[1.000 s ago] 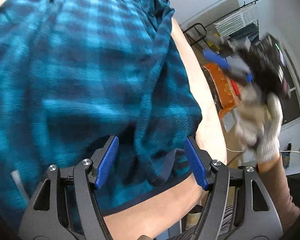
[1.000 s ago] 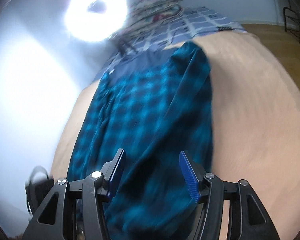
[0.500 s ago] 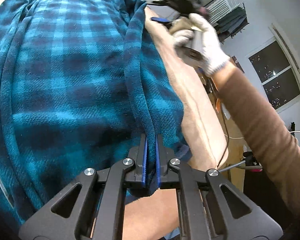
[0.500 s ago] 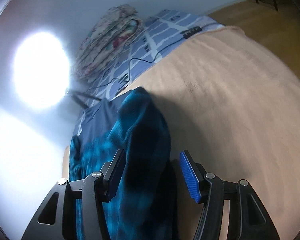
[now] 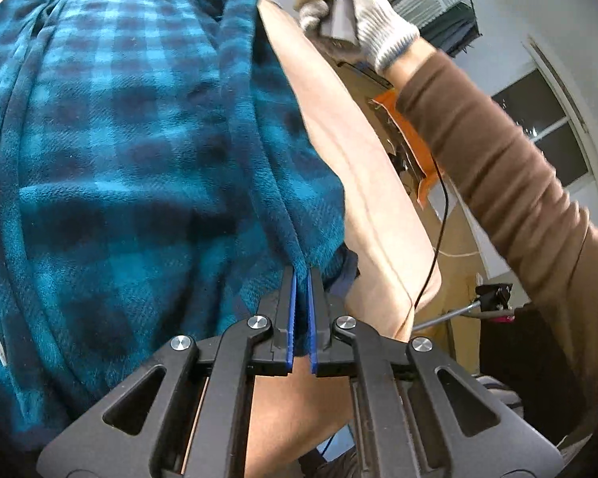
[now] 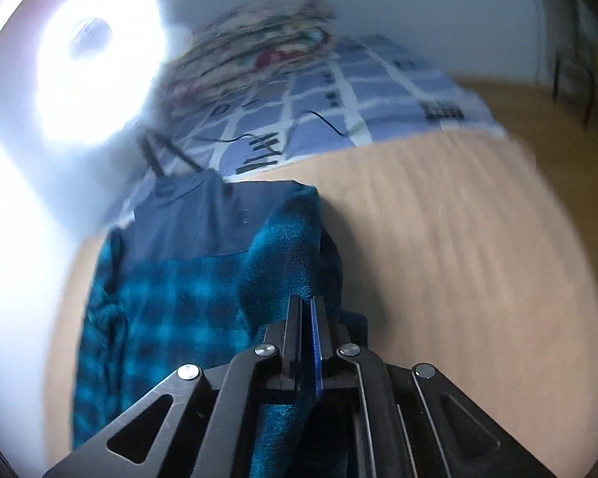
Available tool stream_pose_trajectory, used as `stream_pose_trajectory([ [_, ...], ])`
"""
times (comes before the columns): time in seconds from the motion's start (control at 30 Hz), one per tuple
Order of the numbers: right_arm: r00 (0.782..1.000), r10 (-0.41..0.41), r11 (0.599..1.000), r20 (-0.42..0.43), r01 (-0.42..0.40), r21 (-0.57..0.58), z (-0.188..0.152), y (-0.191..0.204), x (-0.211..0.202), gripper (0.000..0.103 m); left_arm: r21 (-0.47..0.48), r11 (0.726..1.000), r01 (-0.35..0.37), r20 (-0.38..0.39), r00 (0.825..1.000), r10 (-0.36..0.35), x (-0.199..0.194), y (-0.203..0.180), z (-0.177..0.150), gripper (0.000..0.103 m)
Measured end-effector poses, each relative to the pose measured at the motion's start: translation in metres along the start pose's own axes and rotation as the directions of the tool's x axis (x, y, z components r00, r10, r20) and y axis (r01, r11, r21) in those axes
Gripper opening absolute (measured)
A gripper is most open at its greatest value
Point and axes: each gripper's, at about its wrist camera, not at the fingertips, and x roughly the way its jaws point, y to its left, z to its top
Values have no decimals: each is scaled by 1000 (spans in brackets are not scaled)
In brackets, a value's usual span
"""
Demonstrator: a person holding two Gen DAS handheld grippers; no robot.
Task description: Fold large clothes
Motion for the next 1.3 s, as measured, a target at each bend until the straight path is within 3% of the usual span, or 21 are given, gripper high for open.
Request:
stream_pose_trajectory([
  [0.07, 1000, 7, 999, -6, -8, -32, 3, 14, -3, 6, 8, 1000, -3, -2, 1000, 3, 0, -1, -2, 2],
  [0.1, 1000, 13, 1000, -12, -13, -27, 5, 17, -1, 16, 3, 1000, -1, -2, 1000, 1, -1, -2, -4, 2],
  [0.23, 999, 45, 999, -25, -45, -2, 7, 22, 6, 20, -10, 1000, -4, 0, 1000, 4, -2, -1, -6, 2],
  [0.27, 999, 32, 999, -36, -32, 0, 6, 23, 10, 25, -7, 1000, -10, 2, 1000, 10, -2, -1, -6, 2],
  [0.33, 998, -28, 1000, -50, 29, 10, 5, 23, 17, 45, -7, 1000, -11, -2, 1000, 11, -4, -1, -7, 2],
  [0.37, 998, -41, 999, -53, 42, 11, 4, 22, 20, 45, -12, 1000, -6, -10, 1000, 6, -3, 0, -7, 2],
  [0.4, 997, -50, 999, -61, 51, 5, 3, 23, 23, 36, -17, 1000, -5, -13, 1000, 5, -2, 1, -7, 2],
  [0.43, 996, -53, 999, -66, 53, -3, 2, 24, 26, 13, -22, 1000, -5, -13, 1000, 5, -3, 2, -8, 2],
  [0.53, 993, -97, 995, -71, 95, -43, 1, 32, 29, 0, -24, 1000, -9, -15, 1000, 9, -4, 6, -6, 2],
  [0.67, 996, -85, 996, -6, 85, -22, 13, 43, 11, 0, -37, 999, 1, -11, 1000, -1, -3, 7, -8, 2],
  [0.8, 996, -80, 993, 29, 82, -81, 24, 68, 6, 0, -36, 999, -2, -15, 1000, 2, -4, 7, -9, 2],
  [0.87, 994, -92, 993, 57, 96, -61, 28, 68, 3, 24, -39, 999, -2, -11, 1000, 2, -6, 7, -9, 2],
  [0.9, 995, -80, 996, 54, 82, -34, 29, 63, 3, 56, -40, 999, -2, -9, 1000, 2, -7, 7, -9, 2],
  [0.93, 997, -65, 998, 39, 65, -15, 30, 57, 5, 67, -40, 999, -2, -6, 1000, 1, -8, 7, -9, 2],
  [1.0, 997, -79, 997, -3, 79, 8, 30, 43, 14, 59, -40, 999, 0, -7, 1000, -1, -8, 8, -9, 2],
  [1.1, 993, -99, 995, -67, 100, 3, 24, 28, 27, 54, -37, 999, 7, -10, 1000, -8, -6, 7, -10, 2],
  [1.17, 989, -104, 995, -109, 103, -11, 19, 24, 36, 23, -31, 1000, 8, -14, 1000, -8, -5, 6, -10, 2],
  [1.2, 983, -135, 991, -123, 132, -28, 16, 24, 40, 2, -30, 1000, 9, -14, 1000, -10, -4, 6, -10, 2],
  [1.3, 992, -97, 995, -86, 96, -25, 20, 27, 28, 0, -23, 1000, 12, -18, 1000, -12, -4, 5, -11, 2],
])
